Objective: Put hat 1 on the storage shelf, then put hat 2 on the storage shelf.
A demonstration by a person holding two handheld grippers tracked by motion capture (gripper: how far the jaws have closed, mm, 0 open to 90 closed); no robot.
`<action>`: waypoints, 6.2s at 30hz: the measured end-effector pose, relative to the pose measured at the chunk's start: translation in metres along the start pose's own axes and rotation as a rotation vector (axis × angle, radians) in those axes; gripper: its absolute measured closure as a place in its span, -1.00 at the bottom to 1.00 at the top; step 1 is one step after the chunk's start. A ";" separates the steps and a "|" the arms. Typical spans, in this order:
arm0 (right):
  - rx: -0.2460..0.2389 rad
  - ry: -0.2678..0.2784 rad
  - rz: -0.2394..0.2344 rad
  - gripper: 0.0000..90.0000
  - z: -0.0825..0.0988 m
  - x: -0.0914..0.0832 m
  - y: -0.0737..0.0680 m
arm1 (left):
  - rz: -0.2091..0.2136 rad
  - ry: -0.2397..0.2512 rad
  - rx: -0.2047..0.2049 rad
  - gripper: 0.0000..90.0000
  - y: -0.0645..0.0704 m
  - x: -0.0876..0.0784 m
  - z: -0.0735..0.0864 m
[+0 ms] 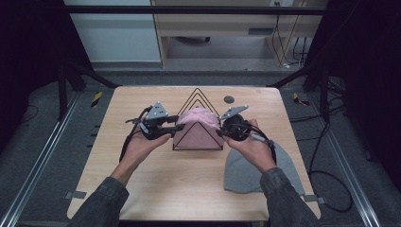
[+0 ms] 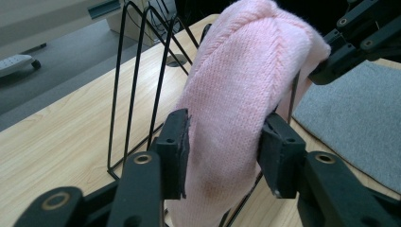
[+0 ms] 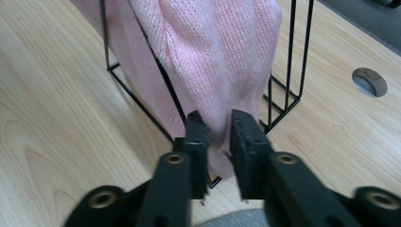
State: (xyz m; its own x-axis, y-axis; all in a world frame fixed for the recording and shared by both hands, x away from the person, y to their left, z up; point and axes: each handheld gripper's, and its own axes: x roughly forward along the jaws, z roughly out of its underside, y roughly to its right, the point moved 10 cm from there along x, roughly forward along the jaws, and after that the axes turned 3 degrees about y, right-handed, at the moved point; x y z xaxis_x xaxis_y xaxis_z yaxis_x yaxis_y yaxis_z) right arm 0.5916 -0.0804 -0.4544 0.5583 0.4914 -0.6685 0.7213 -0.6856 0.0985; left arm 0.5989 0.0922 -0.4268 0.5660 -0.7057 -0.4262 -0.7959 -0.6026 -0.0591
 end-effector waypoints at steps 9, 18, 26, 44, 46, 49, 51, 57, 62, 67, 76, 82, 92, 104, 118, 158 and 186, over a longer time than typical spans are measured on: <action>0.026 0.057 0.064 -0.08 0.007 -0.024 0.013 | -0.042 0.004 0.002 -0.36 0.003 -0.016 0.000; 0.097 0.040 0.147 -0.59 0.036 -0.039 0.043 | -0.071 -0.045 -0.013 -0.74 0.001 -0.034 0.030; 0.170 0.000 0.176 -0.56 0.069 -0.045 0.067 | -0.098 -0.110 -0.043 -0.83 -0.009 -0.048 0.065; 0.333 -0.109 0.268 -0.23 0.153 -0.054 0.126 | -0.213 -0.199 -0.078 -0.83 -0.032 -0.071 0.132; 0.336 -0.121 0.272 -0.20 0.159 -0.056 0.129 | -0.215 -0.201 -0.089 -0.83 -0.034 -0.072 0.134; 0.350 -0.118 0.276 -0.17 0.164 -0.057 0.134 | -0.227 -0.210 -0.090 -0.83 -0.036 -0.075 0.138; 0.356 -0.121 0.272 -0.17 0.165 -0.058 0.135 | -0.232 -0.209 -0.093 -0.83 -0.038 -0.076 0.139; 0.376 -0.129 0.269 -0.09 0.172 -0.056 0.139 | -0.248 -0.211 -0.098 -0.83 -0.043 -0.079 0.142; 0.398 -0.133 0.260 0.02 0.177 -0.052 0.142 | -0.246 -0.211 -0.098 -0.83 -0.042 -0.079 0.142; 0.402 -0.158 0.262 0.08 0.181 -0.049 0.144 | -0.246 -0.219 -0.092 -0.83 -0.041 -0.078 0.143; 0.441 -0.190 0.253 0.11 0.190 -0.040 0.148 | -0.244 -0.229 -0.086 -0.83 -0.040 -0.076 0.145; 0.449 -0.208 0.239 0.10 0.194 -0.032 0.145 | -0.243 -0.234 -0.083 -0.82 -0.040 -0.076 0.145; 0.444 -0.217 0.202 0.45 0.196 -0.029 0.140 | -0.244 -0.234 -0.082 -0.82 -0.040 -0.076 0.144; 0.335 -0.165 0.169 0.89 0.174 -0.045 0.121 | -0.244 -0.229 -0.082 -0.82 -0.039 -0.076 0.143; 0.134 -0.074 0.164 0.90 0.110 -0.091 0.060 | -0.215 -0.197 -0.093 -0.83 -0.032 -0.074 0.136; -0.167 0.108 0.057 0.99 -0.061 -0.156 -0.033 | -0.031 -0.050 -0.022 -0.84 0.040 -0.066 0.044; -0.226 0.226 0.019 0.99 -0.127 -0.206 -0.055 | 0.055 -0.020 -0.033 -0.69 0.069 -0.044 0.014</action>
State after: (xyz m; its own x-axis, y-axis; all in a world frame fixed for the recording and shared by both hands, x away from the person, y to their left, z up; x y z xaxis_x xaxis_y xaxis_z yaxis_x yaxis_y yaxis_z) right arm 0.4890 -0.0758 -0.2289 0.6309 0.6041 -0.4869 0.7688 -0.5712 0.2875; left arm 0.5162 0.0872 -0.4242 0.5170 -0.7304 -0.4463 -0.8177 -0.5756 -0.0053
